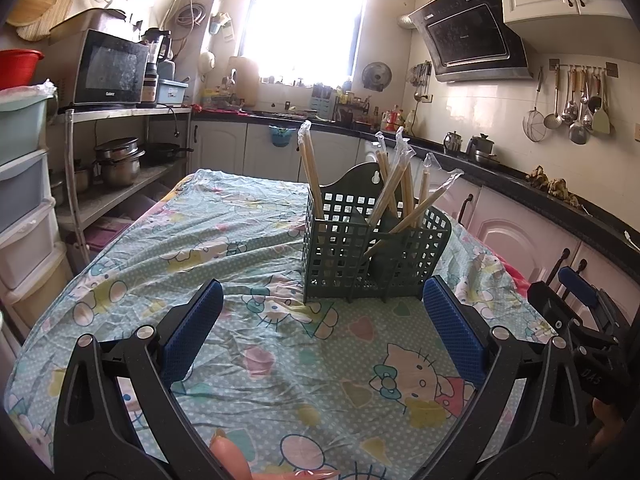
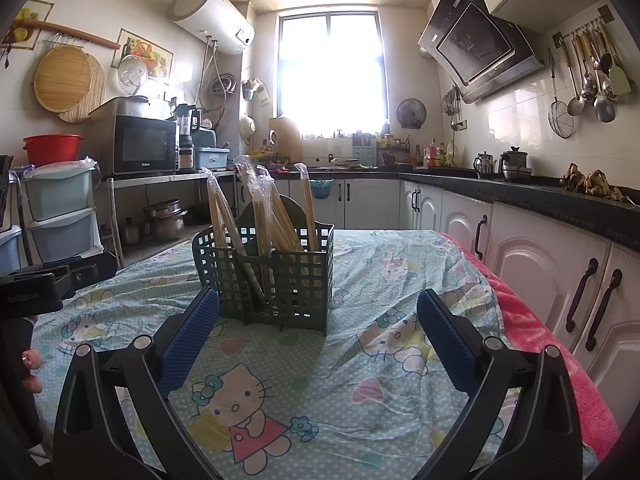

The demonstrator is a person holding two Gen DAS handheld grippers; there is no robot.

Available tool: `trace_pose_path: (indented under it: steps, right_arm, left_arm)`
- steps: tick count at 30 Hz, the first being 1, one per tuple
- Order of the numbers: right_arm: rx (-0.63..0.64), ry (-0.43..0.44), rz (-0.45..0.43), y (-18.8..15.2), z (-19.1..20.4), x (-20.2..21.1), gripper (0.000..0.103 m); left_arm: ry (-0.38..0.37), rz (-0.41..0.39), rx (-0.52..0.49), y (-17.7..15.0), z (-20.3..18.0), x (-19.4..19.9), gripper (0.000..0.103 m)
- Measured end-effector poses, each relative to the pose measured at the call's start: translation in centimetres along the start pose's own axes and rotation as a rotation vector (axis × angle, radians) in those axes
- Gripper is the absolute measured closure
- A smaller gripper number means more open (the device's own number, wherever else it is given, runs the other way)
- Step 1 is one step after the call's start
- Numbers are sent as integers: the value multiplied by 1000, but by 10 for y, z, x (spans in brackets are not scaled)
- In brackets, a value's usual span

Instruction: Organize utensils

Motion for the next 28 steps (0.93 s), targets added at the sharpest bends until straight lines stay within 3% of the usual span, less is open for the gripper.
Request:
trace_pose_path:
  steps: [11,17,21,26,28]
  right_arm:
    - [-2,-15,2,1,-1,1,6]
    - [-48,-43,27,5,-14,-2,6]
    - [-100,-89,75,10,-43,-15,6]
    - [-170,-178,263,9,-101,-67,6]
    - [-196,-242,435,0,-130,-104,6]
  left_arm:
    - [-3,17,21,-3,7,-4,11]
    - [68,72,56,-1,23,-15,11]
    - [132,134,88,10,56,-28,11]
    - [266,322,189,24,133,-92,11]
    - [331,395,227,23,161,-123,11]
Point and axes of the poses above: each gripper's, at about its wrist camera, not at the fingertips, and x roughly against the way its jaws point, z to its left, y to its top, the point moved 6 cm from there along -x, roughly the way its jaws point, and after that the axes turned 11 degrees about z, right-handed, at the moved point
